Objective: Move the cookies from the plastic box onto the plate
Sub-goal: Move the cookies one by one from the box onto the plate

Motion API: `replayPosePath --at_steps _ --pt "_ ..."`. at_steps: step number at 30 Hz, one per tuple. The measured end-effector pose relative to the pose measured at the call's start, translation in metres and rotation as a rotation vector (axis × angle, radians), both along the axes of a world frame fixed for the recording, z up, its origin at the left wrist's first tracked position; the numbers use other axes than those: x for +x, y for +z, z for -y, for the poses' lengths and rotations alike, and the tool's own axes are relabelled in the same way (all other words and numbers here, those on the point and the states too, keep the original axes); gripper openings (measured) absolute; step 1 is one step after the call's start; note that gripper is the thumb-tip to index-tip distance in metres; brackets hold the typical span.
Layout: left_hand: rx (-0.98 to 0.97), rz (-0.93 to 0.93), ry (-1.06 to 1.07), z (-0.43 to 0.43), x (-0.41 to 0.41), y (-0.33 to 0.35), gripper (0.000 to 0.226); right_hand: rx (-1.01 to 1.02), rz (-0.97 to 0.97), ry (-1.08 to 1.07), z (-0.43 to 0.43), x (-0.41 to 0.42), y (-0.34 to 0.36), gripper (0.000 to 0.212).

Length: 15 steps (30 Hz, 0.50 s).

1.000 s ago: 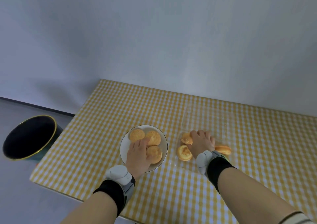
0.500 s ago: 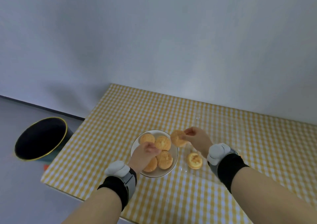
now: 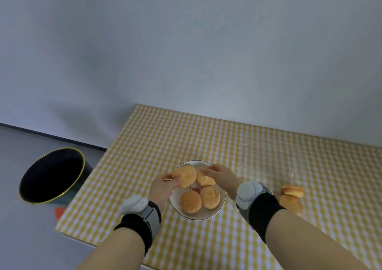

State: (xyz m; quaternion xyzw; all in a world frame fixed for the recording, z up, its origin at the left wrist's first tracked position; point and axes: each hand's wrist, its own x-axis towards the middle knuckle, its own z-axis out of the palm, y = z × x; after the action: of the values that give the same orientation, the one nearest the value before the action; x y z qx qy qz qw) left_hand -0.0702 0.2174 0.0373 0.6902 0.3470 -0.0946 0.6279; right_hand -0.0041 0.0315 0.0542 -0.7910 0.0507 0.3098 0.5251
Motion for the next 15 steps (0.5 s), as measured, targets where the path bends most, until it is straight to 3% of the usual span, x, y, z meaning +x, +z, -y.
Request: replayPosePath --at_steps 3,9,12,15 --pt "0.324 -0.073 -0.109 -0.015 0.003 -0.012 0.043 -0.102 0.022 -0.016 0.015 -0.001 -0.012 0.042" --pt "0.567 -0.176 -0.349 -0.014 0.009 -0.029 0.042 -0.122 0.0 -0.16 0.046 -0.007 -0.024 0.04" --pt "0.801 -0.219 -0.48 -0.014 0.01 -0.032 0.044 -0.123 -0.009 -0.206 0.058 -0.008 -0.026 0.038" --pt "0.844 -0.297 -0.608 -0.016 0.014 -0.029 0.044 -0.117 -0.018 -0.229 0.068 -0.008 -0.026 0.037"
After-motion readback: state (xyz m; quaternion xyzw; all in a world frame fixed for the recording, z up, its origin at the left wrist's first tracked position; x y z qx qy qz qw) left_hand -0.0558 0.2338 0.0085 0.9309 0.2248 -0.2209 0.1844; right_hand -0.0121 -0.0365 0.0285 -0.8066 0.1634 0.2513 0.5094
